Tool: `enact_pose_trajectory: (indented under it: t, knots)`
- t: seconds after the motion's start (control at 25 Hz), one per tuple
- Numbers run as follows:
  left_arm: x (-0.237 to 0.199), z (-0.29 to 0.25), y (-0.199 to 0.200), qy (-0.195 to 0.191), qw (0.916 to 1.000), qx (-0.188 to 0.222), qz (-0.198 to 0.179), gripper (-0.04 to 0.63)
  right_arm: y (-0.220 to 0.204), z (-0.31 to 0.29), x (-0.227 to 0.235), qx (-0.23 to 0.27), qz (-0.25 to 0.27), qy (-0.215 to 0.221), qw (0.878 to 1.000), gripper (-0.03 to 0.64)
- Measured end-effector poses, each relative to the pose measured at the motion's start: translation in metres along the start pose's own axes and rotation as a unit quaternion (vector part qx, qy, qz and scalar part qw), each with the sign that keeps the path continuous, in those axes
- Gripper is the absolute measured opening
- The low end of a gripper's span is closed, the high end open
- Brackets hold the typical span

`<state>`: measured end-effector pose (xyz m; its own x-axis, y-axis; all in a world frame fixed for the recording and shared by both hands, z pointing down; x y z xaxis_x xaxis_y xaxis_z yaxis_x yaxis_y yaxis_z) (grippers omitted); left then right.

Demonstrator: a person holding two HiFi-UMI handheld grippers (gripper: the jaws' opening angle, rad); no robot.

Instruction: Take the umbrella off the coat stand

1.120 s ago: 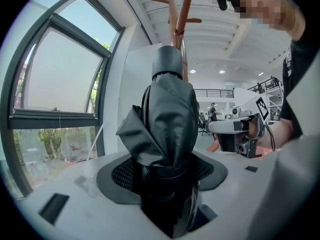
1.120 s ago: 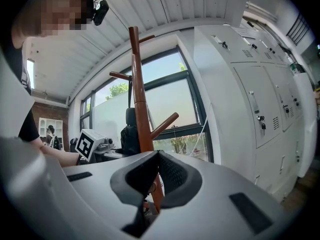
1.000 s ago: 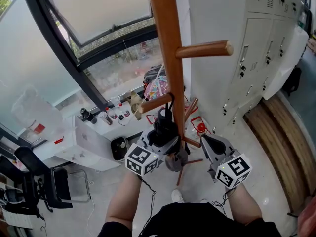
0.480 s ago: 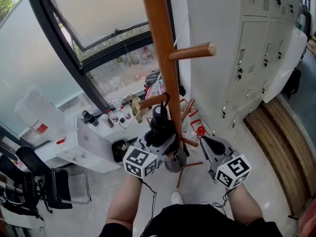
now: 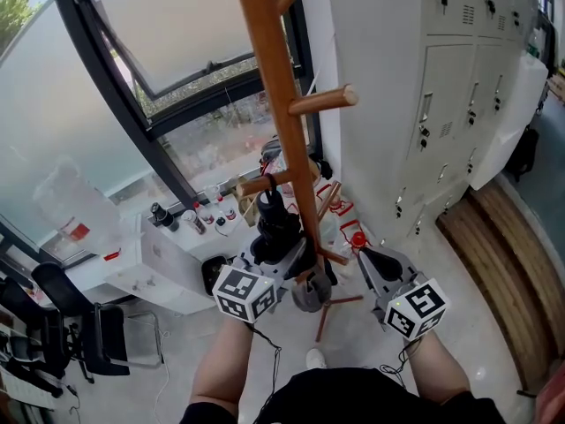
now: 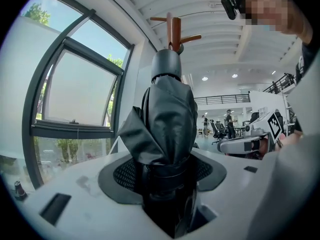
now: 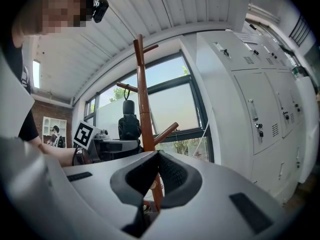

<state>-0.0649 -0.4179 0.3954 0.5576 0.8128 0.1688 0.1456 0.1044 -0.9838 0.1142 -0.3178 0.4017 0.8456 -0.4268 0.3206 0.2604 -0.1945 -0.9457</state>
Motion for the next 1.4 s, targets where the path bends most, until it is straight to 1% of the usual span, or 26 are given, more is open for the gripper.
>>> enact_pose_trajectory:
  t: [0.32, 0.52, 0.84, 1.16, 1.4]
  knots:
    - [-0.002, 0.017, 0.022, 0.038, 0.9990, 0.025, 0.001, 0.253, 0.004, 0.004, 0.001, -0.001, -0.001, 0.013, 1.000, 0.052]
    - [0.002, 0.029, 0.030, 0.061, 0.9978, 0.028, -0.004, 0.253, 0.006, 0.008, 0.001, -0.004, 0.001, 0.029, 1.000, 0.052]
    - [0.013, 0.059, 0.031, 0.102, 0.9945, 0.023, 0.001, 0.253, 0.005, 0.014, -0.008, -0.011, 0.004, 0.062, 0.998, 0.052]
    - [0.045, 0.090, 0.027, 0.141, 0.9899, 0.009, 0.010, 0.252, 0.001, 0.028, -0.020, -0.028, 0.007, 0.102, 0.994, 0.052]
    - [0.089, 0.119, 0.019, 0.176, 0.9840, -0.002, 0.028, 0.250, -0.007, 0.050, -0.029, -0.046, 0.010, 0.136, 0.990, 0.052]
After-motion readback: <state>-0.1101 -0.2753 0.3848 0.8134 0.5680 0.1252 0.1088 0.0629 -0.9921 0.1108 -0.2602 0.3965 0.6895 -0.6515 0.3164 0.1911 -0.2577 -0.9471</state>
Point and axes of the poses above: the fingertips, and each gripper's own axes: z backward along the fingers, x to its right, y out of its top, the point moved 5 cm from there along z, backward along the fingers, and after that the axes turned 12 degrees about -z, right-handed, at the moved point
